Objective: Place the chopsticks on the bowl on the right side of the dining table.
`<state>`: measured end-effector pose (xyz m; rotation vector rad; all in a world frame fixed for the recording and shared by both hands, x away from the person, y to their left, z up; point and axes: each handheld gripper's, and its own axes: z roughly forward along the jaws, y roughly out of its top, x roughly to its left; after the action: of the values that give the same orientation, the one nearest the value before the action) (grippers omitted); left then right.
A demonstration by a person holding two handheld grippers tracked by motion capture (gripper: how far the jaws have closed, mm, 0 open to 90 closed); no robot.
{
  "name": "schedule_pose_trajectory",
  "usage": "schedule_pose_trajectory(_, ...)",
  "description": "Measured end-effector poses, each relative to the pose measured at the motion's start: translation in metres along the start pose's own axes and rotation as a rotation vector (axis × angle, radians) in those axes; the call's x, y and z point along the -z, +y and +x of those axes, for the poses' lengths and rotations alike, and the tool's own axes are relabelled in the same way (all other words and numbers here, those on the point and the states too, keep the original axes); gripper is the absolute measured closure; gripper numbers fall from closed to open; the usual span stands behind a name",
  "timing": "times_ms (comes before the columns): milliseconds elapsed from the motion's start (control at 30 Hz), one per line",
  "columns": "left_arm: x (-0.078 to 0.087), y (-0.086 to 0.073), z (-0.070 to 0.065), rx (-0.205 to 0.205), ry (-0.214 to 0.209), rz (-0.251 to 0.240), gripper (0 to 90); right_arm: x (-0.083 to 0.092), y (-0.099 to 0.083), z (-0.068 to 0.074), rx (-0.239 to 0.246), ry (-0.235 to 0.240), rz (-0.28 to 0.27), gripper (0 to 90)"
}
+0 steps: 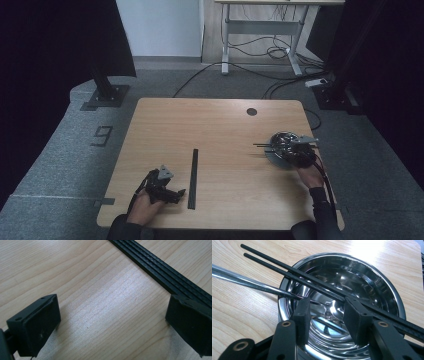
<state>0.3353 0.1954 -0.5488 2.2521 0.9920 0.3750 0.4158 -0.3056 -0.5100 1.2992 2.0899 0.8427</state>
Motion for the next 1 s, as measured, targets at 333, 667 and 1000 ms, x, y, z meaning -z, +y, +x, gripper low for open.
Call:
schedule_pose_trajectory(333, 0.0, 0.0, 0.0, 0.0, 0.0, 0.0, 0.0, 0.003, 0.004, 0.001, -0.014, 0.031, -0.039, 69.1)
schedule_pose_trajectory(667, 0.0, 0.0, 0.0, 0.001, 0.0, -0.001, 0.0, -0.003, 0.007, 0.007, -0.027, 0.09, -0.035, 75.8)
schedule_pose_trajectory(1000, 0.0, 0.0, -0.001, 0.0, -0.002, 0.001, 0.0, -0.009, 0.007, 0.008, -0.009, 0.075, -0.028, 73.9)
